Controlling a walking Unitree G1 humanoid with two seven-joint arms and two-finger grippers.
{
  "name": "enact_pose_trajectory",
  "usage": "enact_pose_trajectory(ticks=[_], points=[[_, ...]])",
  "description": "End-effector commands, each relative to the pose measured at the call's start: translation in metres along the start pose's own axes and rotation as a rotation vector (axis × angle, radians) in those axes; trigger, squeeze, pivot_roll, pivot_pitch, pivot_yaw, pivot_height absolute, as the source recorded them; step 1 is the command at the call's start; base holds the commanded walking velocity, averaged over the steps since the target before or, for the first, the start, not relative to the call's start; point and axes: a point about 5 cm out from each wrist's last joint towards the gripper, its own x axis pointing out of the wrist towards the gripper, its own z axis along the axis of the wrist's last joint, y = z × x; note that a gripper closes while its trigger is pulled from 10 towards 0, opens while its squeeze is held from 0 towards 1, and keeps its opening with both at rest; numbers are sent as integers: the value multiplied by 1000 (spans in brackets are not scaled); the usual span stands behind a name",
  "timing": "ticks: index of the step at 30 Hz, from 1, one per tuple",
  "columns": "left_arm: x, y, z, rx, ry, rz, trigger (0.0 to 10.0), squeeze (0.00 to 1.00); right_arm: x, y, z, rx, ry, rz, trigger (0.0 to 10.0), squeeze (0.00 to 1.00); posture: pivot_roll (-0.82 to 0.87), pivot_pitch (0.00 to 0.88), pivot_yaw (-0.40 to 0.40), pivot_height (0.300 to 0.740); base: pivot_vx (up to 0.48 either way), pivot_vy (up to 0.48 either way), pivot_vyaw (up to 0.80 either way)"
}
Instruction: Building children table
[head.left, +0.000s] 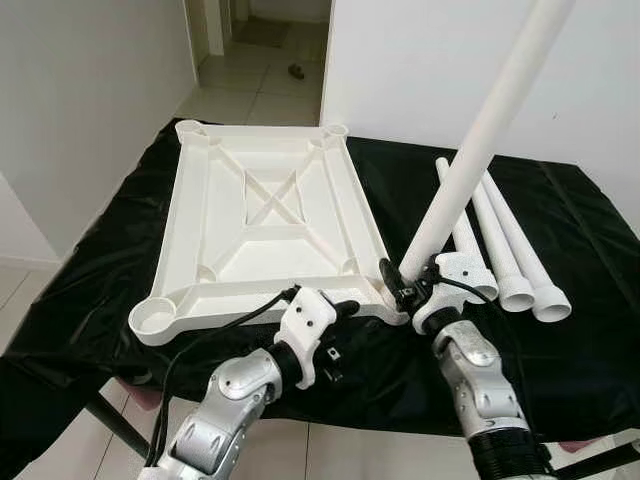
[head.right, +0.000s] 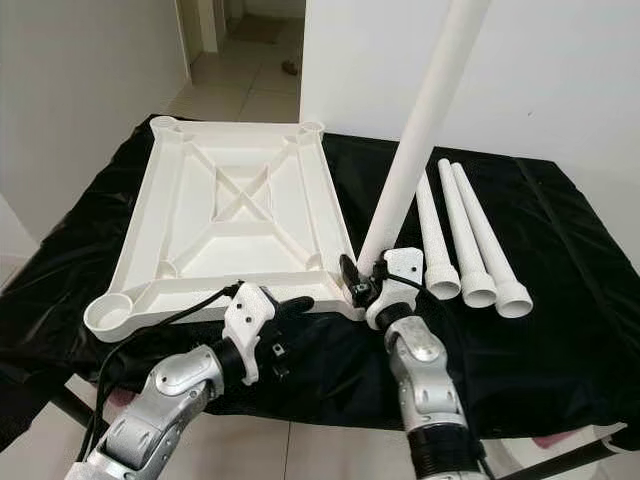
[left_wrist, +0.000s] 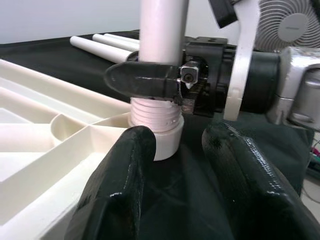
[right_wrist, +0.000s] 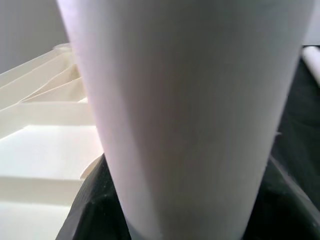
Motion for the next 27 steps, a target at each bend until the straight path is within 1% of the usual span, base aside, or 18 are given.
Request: enact_pose_trajectory(ticks=[1,3,5,6,7,9,14,16,19,20,23,24,25,26,27], points=[[0,2,-1,10,1,8,10000,0,-5,-2,-14,33,61,-47,0,0,57,51,-37,740,0,0,0],[0,2,0,12,0,10,10000,0,-5,-1,-14,38,59,-64,0,0,57,51,-37,740,0,0,0],[1,5,2,24,-5,10,10000,0,-5,4,-18,39,70,-120,0,0,71,48,-35,740,0,0,0],[1,7,3,29,-4,7,10000,0,-5,7,-20,35,78,-169,0,0,72,47,-30,740,0,0,0],[1,8,4,33,-4,5,10000,0,-6,9,-20,55,72,-208,0,0,70,49,-29,740,0,0,0],[1,9,3,34,1,4,10000,0,-6,10,-18,39,53,-281,0,0,70,49,-26,740,0,0,0],[0,9,3,29,2,6,10000,0,-6,15,-17,58,49,-329,0,0,60,47,-12,740,0,0,0],[0,8,2,21,0,5,10000,0,-5,27,-18,61,52,-296,0,0,57,42,-11,740,0,0,0],[1,7,2,18,-1,4,10000,0,-5,30,-18,66,55,-279,0,0,57,40,-11,740,0,0,0],[2,7,2,15,-3,3,10000,0,-4,32,-18,63,53,-256,10000,0,57,36,-12,740,0,0,0],[2,6,3,14,-4,1,10000,0,-3,32,-18,59,53,-245,10000,0,58,33,-11,740,0,0,0],[3,6,2,14,-4,-1,10000,0,-2,29,-17,58,52,-231,10000,769,58,25,-7,740,0,0,0],[3,6,2,14,-4,-1,10000,0,-2,29,-17,58,52,-231,10000,769,58,25,-7,740,0,0,0],[2,7,2,16,-1,-4,10000,0,-1,25,-17,48,48,-206,10000,1000,57,18,-2,740,0,0,0],[2,7,2,16,-1,-4,10000,0,-1,25,-17,48,48,-206,10000,1000,57,18,-2,740,0,0,0]])
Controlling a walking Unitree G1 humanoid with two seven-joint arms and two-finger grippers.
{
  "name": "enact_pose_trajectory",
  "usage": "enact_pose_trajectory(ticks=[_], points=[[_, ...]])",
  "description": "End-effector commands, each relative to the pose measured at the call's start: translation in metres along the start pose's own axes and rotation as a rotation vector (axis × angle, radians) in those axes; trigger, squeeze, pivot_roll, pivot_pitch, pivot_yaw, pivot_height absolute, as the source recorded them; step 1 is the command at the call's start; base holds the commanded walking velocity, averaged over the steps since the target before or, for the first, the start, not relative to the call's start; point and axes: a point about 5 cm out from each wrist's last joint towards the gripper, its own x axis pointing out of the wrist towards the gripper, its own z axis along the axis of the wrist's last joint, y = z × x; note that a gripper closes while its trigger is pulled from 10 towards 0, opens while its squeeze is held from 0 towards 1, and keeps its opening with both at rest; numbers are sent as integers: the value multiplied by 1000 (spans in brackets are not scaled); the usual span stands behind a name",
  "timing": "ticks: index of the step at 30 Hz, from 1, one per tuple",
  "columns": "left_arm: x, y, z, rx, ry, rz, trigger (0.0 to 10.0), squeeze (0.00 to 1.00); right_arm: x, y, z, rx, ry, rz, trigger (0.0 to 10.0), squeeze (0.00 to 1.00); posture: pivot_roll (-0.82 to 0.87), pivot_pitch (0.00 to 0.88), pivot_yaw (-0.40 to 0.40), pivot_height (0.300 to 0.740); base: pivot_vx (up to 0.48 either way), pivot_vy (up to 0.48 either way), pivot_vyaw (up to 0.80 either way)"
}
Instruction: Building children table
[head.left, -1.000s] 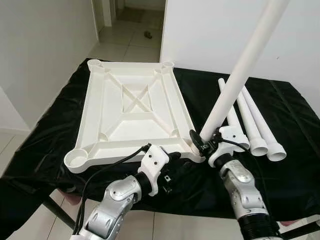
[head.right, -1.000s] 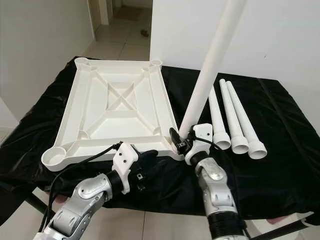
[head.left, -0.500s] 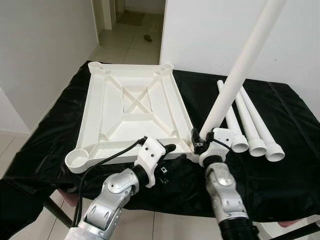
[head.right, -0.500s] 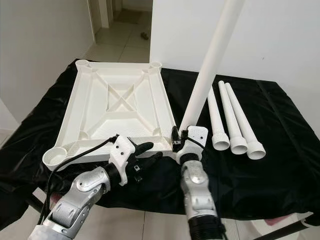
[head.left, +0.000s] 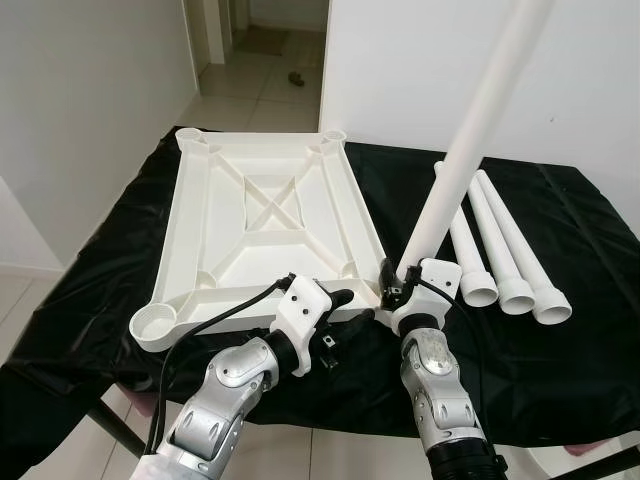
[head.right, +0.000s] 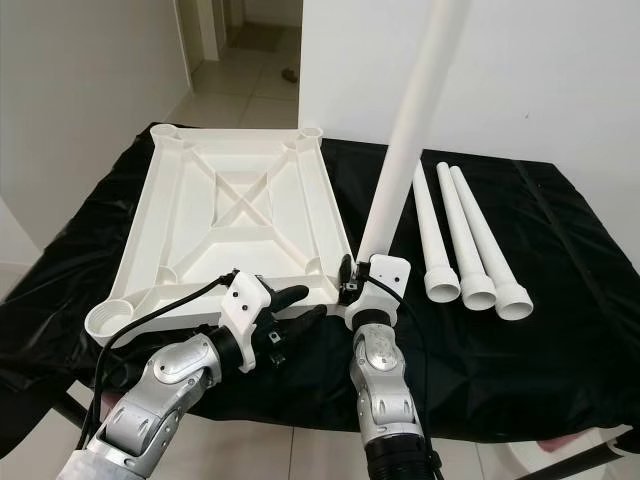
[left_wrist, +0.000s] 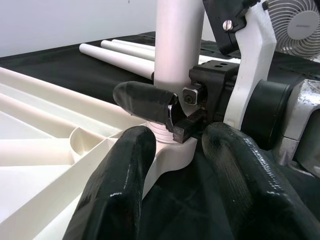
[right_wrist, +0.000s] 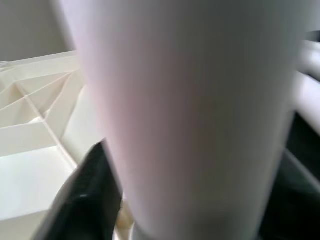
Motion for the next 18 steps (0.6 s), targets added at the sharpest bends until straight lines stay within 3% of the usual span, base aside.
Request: enact_pose_trajectory(ticks=[1,10,11,13,14,15,18], points=[[-1,0,-3,3,11,-21,10000,0,1,-4,-8,8,40,41,10000,1000,56,18,-3,740,0,0,0],[0,6,-3,16,15,-24,10000,0,14,-19,0,-42,41,194,10000,1000,39,8,-5,740,0,0,0],[1,6,-3,16,11,-24,10000,0,15,-20,1,-56,50,248,10000,388,39,8,-6,740,0,0,0],[1,6,-3,16,11,-24,10000,0,15,-20,1,-56,50,248,10000,388,39,8,-6,740,0,0,0],[2,7,-2,16,9,-23,10000,0,16,-20,2,-73,62,316,10000,388,37,5,-9,740,0,0,0],[3,7,-2,18,10,-22,10000,0,18,-22,2,-112,74,378,10000,0,36,5,-11,740,0,0,0],[3,7,-3,19,10,-22,10000,0,19,-24,2,-135,88,433,10000,0,36,5,-11,740,0,0,0]])
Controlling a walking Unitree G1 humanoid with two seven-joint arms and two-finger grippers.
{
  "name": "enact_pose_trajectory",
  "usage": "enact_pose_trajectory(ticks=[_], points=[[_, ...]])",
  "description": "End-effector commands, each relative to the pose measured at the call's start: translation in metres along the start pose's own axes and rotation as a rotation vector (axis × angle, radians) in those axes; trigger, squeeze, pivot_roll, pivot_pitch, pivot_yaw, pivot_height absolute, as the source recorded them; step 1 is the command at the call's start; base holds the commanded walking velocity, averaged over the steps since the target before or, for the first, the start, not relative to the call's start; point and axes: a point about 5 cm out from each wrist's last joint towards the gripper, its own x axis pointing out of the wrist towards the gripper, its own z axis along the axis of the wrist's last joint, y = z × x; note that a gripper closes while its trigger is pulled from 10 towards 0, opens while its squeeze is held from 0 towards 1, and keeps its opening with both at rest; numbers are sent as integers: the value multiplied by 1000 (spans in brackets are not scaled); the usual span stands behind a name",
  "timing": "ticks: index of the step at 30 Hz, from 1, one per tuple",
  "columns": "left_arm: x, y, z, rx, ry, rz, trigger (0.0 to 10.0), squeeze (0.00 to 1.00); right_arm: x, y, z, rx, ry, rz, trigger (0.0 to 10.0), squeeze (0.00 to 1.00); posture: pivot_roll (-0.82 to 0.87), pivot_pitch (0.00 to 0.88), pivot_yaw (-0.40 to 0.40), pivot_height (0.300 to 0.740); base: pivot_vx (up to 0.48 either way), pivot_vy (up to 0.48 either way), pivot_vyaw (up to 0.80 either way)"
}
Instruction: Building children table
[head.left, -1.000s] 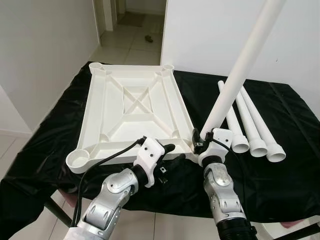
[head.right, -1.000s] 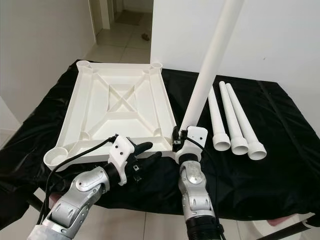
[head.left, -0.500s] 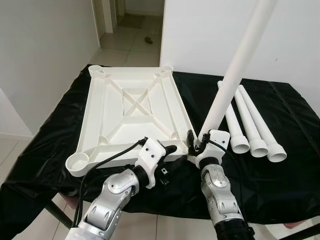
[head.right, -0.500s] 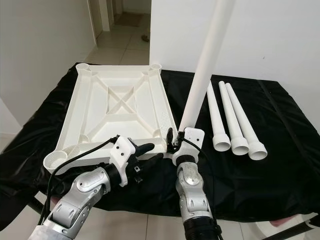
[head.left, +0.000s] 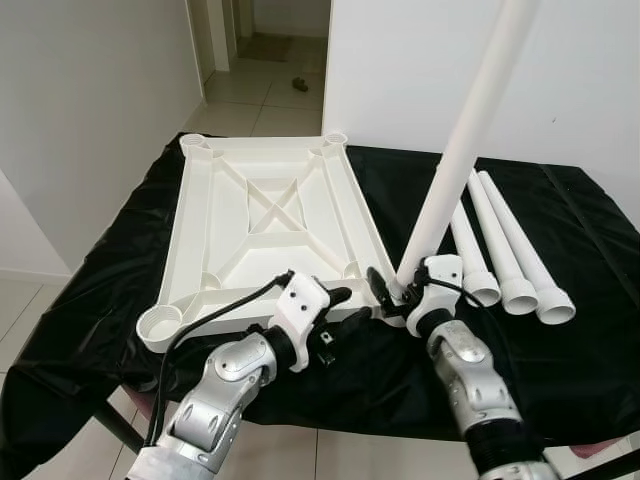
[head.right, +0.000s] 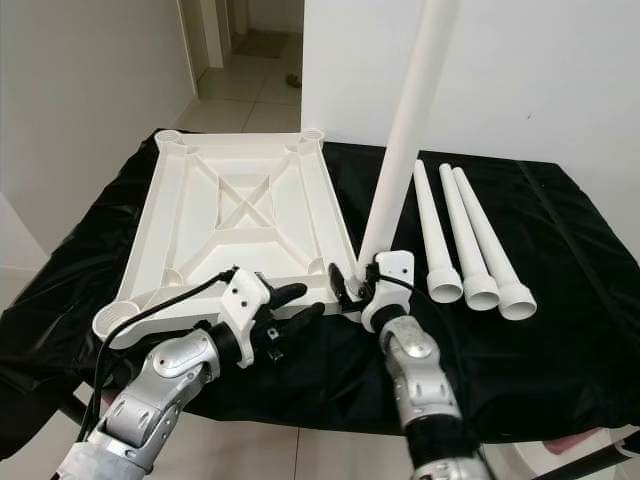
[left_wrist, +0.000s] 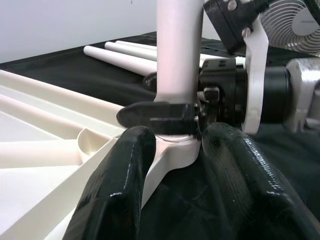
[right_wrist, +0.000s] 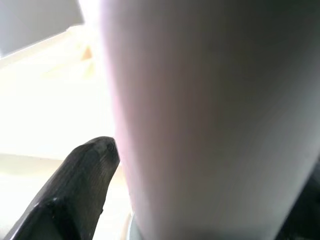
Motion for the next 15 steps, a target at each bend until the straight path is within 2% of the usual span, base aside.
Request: enact_pose_trajectory(ticks=[1,2,4,9,10,11,12,13,15], points=[[0,0,-2,5,6,-28,10000,0,5,4,3,-16,-1,69,10000,0,36,3,-8,740,0,0,0],[0,0,-2,5,6,-28,10000,0,5,4,3,-16,-1,69,10000,0,36,3,-8,740,0,0,0],[1,-2,-2,2,6,-38,10000,0,9,1,10,-47,-22,168,10000,0,34,4,-2,740,0,0,0],[2,-4,-2,-3,4,-51,10000,0,13,-2,16,-86,-38,221,10000,0,33,6,4,740,0,0,0],[2,-5,-2,-5,4,-60,10000,0,13,-5,15,-88,-25,244,3647,0,33,6,7,740,0,0,0],[2,-5,-2,-5,4,-60,10000,0,13,-5,15,-88,-25,244,3647,0,33,6,7,740,0,0,0],[2,-6,-2,-5,6,-64,10000,0,11,-7,14,-89,-13,250,1137,0,32,7,11,740,0,0,0],[1,-6,-2,-7,7,-67,10000,0,10,-9,12,-86,-4,253,0,0,30,7,13,740,0,0,0],[1,-6,-2,-8,8,-69,10000,0,8,-11,11,-78,7,253,0,0,30,8,14,740,0,0,0]])
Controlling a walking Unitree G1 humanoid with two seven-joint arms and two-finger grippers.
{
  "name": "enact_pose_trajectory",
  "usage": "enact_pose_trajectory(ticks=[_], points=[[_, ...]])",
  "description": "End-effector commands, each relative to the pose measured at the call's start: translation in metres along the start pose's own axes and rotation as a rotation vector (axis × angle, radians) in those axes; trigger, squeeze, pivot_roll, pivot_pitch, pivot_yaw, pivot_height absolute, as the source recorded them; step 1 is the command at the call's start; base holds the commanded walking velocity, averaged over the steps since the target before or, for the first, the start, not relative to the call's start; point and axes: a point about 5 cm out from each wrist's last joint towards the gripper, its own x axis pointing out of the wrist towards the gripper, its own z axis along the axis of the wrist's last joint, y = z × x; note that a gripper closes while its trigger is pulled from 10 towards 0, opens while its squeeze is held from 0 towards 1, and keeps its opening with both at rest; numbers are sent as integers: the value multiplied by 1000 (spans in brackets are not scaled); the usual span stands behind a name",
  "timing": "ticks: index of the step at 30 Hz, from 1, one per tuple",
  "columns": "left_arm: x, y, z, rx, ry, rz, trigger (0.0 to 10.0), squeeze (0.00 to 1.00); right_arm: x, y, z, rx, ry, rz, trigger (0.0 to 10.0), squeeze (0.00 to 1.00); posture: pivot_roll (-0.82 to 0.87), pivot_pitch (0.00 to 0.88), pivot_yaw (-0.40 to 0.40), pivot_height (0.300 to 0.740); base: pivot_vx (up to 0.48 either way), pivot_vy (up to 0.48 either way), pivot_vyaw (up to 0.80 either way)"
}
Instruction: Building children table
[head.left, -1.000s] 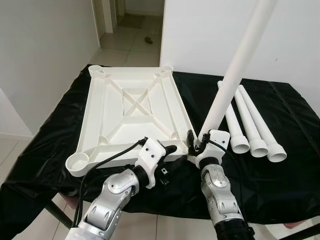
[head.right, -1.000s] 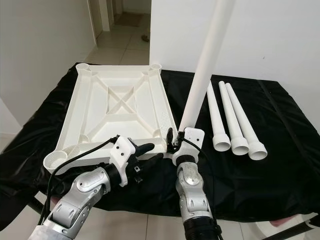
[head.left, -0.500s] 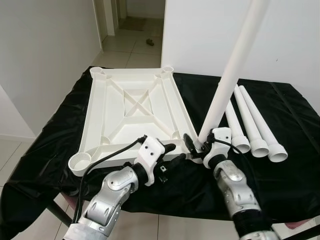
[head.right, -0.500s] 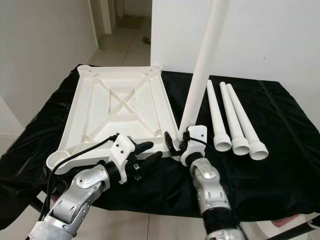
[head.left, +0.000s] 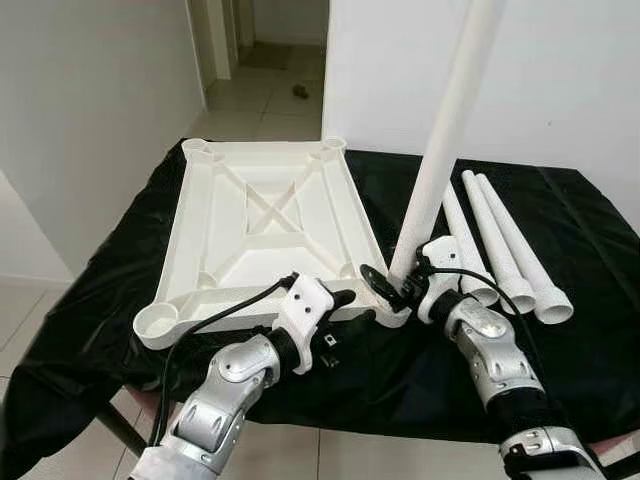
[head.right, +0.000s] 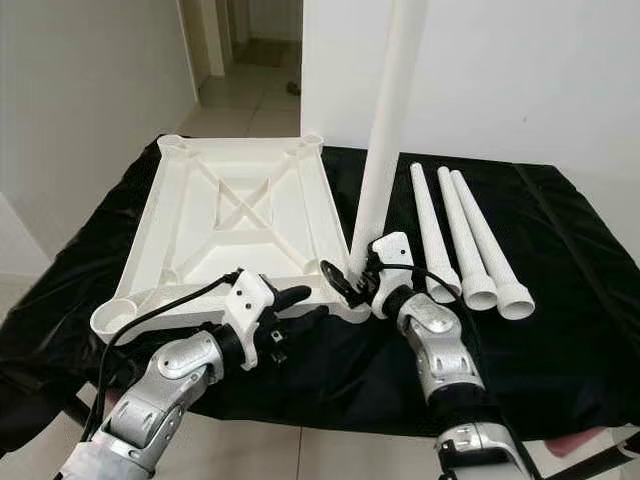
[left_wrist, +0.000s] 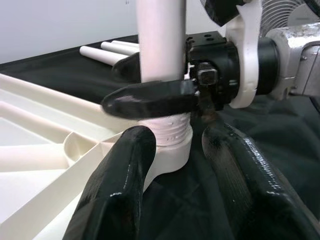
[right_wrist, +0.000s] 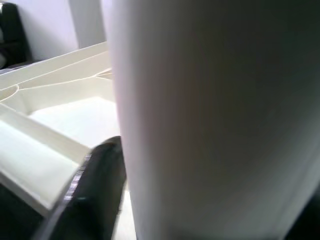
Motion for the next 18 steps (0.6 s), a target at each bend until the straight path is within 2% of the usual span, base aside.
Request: enact_pose_trajectory(ticks=[1,5,9,10,15,17,18], points=[[0,-3,-1,-2,6,-55,10000,0,1,2,-5,22,23,15,0,0,30,8,14,740,0,0,0],[-1,-4,-1,-7,8,-62,10000,0,-4,-2,-11,28,58,5,0,0,26,10,17,740,0,0,0],[-1,-6,-2,-11,10,-70,10000,0,-12,-6,-22,48,96,-122,0,0,24,17,19,740,0,0,0],[-1,-6,-2,-11,10,-70,10000,0,-12,-6,-22,48,96,-122,0,0,24,17,19,740,0,0,0],[-2,-6,-2,-13,12,-69,10000,0,-16,2,-30,122,113,-307,0,0,27,19,14,740,0,0,0],[-2,-6,-2,-13,12,-69,10000,0,-16,2,-30,122,113,-307,0,0,27,19,14,740,0,0,0],[-4,-7,-3,-17,14,-69,10000,0,-15,11,-32,168,114,-386,0,0,31,16,11,740,0,0,0]])
